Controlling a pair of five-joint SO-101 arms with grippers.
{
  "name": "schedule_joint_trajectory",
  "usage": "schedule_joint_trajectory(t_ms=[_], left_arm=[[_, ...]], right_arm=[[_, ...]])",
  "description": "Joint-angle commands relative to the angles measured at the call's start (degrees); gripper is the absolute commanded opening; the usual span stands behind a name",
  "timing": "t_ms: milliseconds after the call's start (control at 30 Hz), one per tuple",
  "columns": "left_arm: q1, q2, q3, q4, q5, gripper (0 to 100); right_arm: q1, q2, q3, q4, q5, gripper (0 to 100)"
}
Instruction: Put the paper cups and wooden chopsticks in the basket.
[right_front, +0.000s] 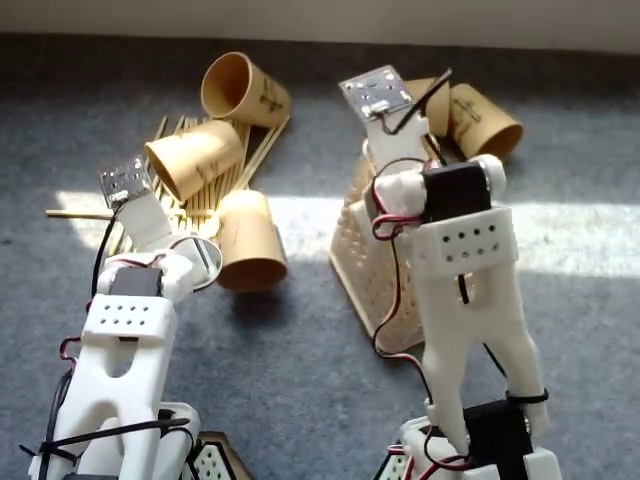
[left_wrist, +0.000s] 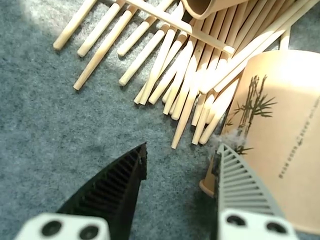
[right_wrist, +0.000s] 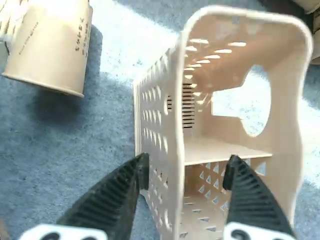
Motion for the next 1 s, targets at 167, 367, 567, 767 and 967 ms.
schedule_joint_trajectory(t_ms=[167, 367, 567, 767, 967], left_arm=[[0.9, 0.0, -0.2, -1.1, 0.4, 23], [-0.6, -1.1, -2.2, -1.1, 0.1, 23], [-9.1, -9.6, -7.8, -0.8, 0.3, 23], [-12.1, -25.2, -11.6, 4.1, -0.4, 23], [-6.4, -34.0, -16.9, 22.9, -3.6, 23]], right_arm=[[0.0, -5.8, -9.7, -1.1, -0.3, 24.9], [14.8, -6.0, -9.5, -3.5, -0.3, 24.9], [29.0, -6.5, -9.0, -2.1, -0.6, 24.9], [34.4, -11.7, -4.4, -0.1, -2.7, 24.9], [35.1, -27.5, 24.2, -13.0, -3.3, 24.9]])
